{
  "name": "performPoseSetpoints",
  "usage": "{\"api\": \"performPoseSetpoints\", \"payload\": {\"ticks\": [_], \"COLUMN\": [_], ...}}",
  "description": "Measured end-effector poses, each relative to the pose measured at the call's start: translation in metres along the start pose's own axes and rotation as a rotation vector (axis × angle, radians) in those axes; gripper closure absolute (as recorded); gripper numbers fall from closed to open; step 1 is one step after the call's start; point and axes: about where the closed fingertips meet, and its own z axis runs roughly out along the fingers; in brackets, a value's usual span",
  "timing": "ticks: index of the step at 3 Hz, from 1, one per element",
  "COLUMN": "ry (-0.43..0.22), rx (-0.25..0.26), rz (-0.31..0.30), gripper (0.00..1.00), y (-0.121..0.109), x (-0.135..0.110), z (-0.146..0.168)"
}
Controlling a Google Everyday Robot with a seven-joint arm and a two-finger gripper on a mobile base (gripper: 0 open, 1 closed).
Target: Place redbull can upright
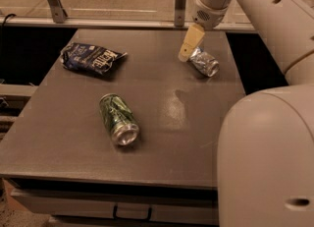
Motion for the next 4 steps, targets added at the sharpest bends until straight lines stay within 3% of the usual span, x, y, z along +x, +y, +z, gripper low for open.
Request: {"api": "performPoseSetpoints", "payload": {"ticks": [1, 3, 4], "ry": [0.003, 0.012, -0.046], "rx": [-0.016, -0.029, -0.040], "rz": [0.076, 0.159, 0.145], "gripper": [0.18, 0.65, 0.88], "y": [-0.010, -0.014, -0.007], "x": [0.002, 0.007, -0.002], "z": [0.024, 0.049, 0.028]}}
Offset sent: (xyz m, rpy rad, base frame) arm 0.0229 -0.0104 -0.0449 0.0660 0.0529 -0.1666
